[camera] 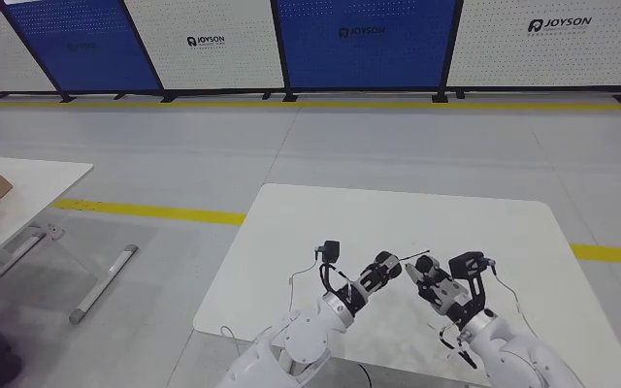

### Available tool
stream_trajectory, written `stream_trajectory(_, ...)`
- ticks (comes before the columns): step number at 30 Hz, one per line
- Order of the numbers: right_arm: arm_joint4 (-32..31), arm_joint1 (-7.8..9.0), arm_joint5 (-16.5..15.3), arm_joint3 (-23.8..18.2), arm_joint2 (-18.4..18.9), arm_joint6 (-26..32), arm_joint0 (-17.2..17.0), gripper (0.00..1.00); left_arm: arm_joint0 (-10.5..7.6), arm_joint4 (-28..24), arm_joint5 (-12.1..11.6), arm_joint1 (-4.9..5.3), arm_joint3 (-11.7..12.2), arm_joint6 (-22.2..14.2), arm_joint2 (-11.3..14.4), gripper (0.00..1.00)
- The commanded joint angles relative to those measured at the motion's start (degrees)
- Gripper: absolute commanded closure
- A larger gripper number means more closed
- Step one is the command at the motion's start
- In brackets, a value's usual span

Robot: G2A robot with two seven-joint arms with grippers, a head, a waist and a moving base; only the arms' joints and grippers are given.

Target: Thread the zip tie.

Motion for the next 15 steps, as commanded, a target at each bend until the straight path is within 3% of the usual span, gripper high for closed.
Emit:
stream_trajectory(1, -0.16, -0.01, -0.16, -0.04, -0.05, -0.21, -0.17, 0.75, 0.07, 0.23, -0.05, 0.0, 0.04, -0.08, 0.18, 1.0)
stream_trajectory(15, -1.41, -0.03, -1.29, -0.04, -0.64, 0.11, -0.41, 0.76, 0.22, 0.33, -0.58, 0.02, 0.22, -0.38, 0.45, 1.0)
